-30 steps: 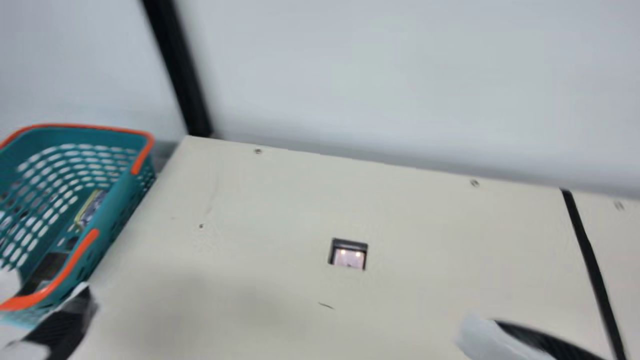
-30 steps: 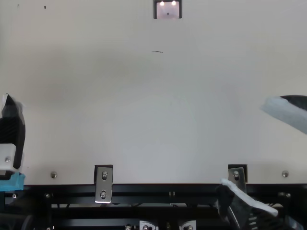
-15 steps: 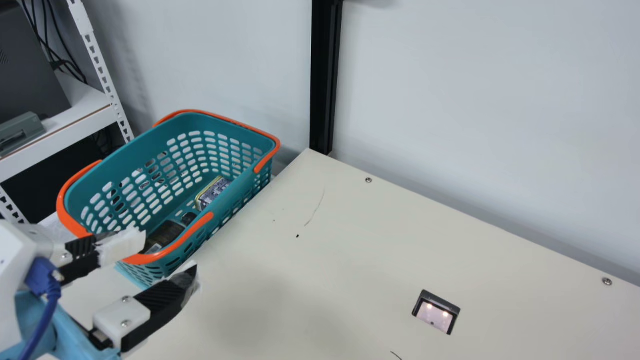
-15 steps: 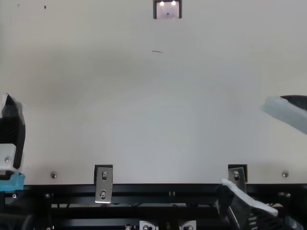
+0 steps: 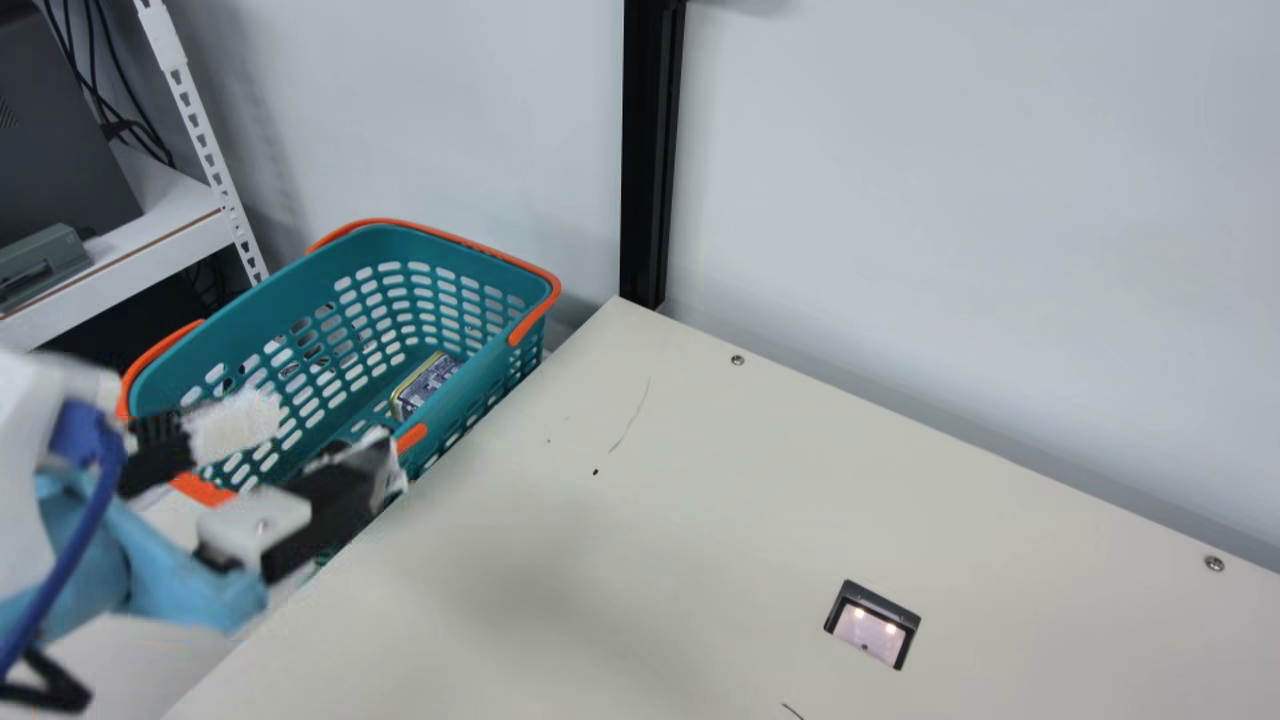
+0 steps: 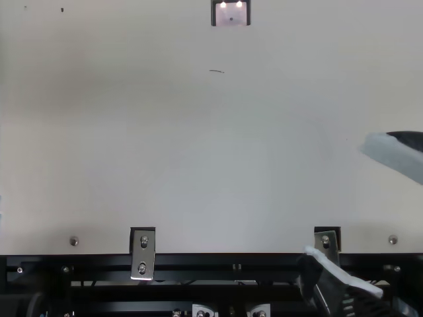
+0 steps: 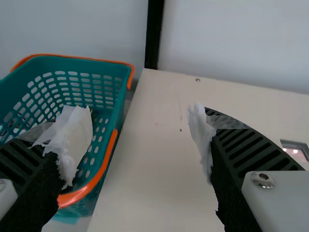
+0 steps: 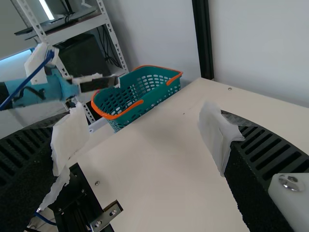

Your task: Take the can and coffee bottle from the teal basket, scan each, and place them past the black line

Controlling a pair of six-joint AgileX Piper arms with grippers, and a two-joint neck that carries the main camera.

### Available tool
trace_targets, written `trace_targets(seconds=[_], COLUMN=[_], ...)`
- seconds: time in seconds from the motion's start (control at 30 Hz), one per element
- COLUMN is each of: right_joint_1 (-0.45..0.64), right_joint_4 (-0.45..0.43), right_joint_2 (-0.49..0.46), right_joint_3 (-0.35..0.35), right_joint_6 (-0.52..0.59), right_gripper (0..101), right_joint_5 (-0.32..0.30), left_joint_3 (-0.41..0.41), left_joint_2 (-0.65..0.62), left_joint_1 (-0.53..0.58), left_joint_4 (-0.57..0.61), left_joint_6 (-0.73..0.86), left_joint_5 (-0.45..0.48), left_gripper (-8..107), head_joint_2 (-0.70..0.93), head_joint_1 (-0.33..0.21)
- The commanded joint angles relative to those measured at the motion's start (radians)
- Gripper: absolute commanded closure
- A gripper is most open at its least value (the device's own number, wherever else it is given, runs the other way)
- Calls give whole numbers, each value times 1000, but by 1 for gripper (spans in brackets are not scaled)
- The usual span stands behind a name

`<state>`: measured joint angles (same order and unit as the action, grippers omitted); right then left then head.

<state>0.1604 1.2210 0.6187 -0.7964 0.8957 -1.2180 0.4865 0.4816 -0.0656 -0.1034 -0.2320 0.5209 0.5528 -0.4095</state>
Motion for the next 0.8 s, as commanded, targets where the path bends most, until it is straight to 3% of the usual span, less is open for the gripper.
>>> trace_targets(seconds=[0.0,0.17,0.3,0.53,0.77], right_joint_1=[0,0,0,0,0], right_joint_4=[0,0,0,0,0], right_joint_2=[0,0,0,0,0], right_joint_3=[0,0,0,0,0], right_joint_6=[0,0,0,0,0], right_gripper=[0,0,0,0,0], right_joint_5=[0,0,0,0,0], left_joint_3=[89,267,415,645,815], left_joint_2=[189,428,597,840,1035], left_joint_1=[-46,-148,-227,-277,-265], left_joint_4=[-7,-22,-49,-152,-213], left_joint_6=[-24,-24,0,-2,20], left_joint_5=[-61,-102,-85,24,161], left_gripper=[9,9,9,9,9], head_joint_2=[15,15,15,15,15], head_joint_1=[-20,-20,-20,-20,-20])
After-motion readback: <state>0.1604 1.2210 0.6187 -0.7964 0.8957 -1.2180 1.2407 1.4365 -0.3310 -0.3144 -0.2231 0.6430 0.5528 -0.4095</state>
